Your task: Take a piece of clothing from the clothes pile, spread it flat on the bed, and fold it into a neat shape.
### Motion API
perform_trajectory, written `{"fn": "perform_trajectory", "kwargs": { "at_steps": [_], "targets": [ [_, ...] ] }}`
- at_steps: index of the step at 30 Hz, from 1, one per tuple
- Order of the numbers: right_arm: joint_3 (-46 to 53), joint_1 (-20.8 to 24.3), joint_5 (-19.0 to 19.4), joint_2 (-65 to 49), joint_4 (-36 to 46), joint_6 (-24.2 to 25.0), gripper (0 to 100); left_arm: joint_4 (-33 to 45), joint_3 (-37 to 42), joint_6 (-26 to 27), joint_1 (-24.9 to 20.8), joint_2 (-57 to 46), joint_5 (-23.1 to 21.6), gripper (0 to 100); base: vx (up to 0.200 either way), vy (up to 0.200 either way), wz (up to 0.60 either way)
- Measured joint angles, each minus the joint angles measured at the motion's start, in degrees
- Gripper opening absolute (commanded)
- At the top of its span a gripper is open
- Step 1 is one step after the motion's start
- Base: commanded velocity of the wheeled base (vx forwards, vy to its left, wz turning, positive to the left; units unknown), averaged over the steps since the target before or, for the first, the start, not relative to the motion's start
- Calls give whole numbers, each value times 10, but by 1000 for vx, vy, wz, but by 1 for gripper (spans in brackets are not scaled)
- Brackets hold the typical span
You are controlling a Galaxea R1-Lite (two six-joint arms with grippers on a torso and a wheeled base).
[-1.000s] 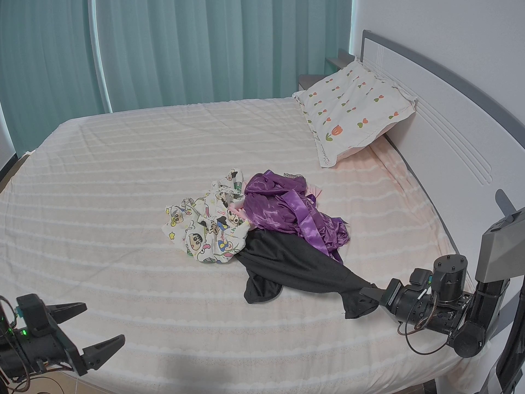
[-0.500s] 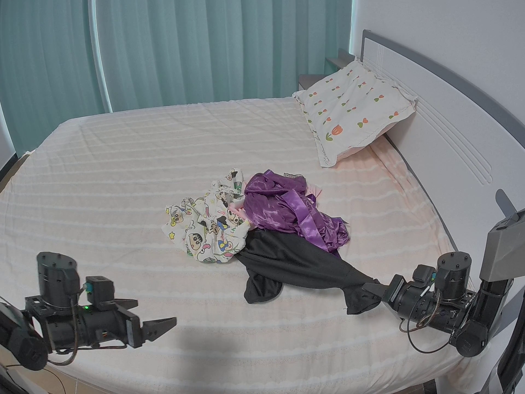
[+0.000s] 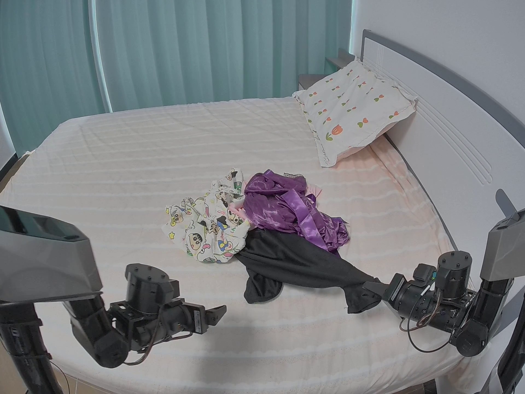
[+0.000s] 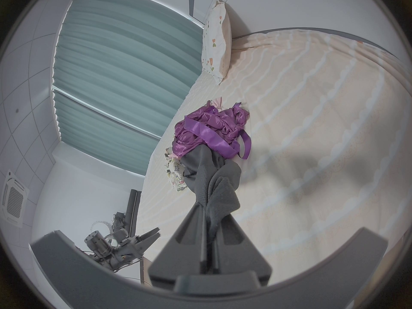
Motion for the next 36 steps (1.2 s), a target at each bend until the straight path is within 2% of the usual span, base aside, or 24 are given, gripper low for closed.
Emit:
{"fn": "perform_trajectory", "kwargs": {
  "at_steps": [5,11,22,35,36],
  "targets": [
    [-2,-1,0,-1,0,0,0,-16,-80,-7,-18,76,31,100,0,0,0],
    [-2,-1,-1,-1,0,0,0,-19,-166,-10,-37,147,44,100,0,0,0],
    [-3,0,-10,0,0,-1,0,45,-307,-10,-62,227,48,100,0,0,0],
    [-3,1,-12,0,0,-1,0,88,-373,-5,-77,257,50,100,0,0,0],
    [-3,1,-12,0,0,-1,0,93,-376,-4,-77,258,50,0,0,0,0]
  ]
}}
